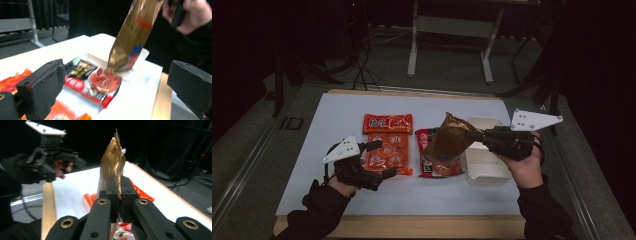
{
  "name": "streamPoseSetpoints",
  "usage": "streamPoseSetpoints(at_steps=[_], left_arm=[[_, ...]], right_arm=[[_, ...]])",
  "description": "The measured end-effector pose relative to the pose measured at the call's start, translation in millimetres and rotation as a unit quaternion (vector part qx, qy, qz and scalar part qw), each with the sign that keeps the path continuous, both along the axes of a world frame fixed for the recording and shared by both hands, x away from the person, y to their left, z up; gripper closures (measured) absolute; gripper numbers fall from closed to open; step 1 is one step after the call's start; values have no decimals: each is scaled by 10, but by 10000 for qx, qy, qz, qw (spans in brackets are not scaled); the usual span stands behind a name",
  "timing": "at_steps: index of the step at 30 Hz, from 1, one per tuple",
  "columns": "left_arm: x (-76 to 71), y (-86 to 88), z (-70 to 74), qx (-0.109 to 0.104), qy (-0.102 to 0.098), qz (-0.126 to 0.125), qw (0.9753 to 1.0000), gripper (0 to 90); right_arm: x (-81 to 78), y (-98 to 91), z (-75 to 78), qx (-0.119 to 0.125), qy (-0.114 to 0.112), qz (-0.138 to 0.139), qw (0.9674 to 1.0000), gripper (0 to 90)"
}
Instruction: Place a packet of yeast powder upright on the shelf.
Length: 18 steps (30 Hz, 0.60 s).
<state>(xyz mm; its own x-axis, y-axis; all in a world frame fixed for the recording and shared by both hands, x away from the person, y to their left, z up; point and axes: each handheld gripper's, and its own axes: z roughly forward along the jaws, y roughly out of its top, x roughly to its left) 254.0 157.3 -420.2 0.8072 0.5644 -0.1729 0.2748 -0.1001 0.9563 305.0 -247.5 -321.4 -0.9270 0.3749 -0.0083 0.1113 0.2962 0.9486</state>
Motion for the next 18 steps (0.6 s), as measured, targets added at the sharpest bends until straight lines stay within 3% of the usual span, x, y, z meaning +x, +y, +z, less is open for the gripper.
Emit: streamPoseSetpoints(at_steps=[5,9,18], left_arm=[[-50,149,-90,65,90,216,9997,0],[-85,335,-246,66,278,470,9985,0],[-126,497,-498,153,430,695,9965,0]], right_arm=[[94,-89,66,-3,11,-30,10000,881],[228,-214,91,-10,-152,-131,9998,883],[403,-353,134,-25,-275,-245,9993,883]])
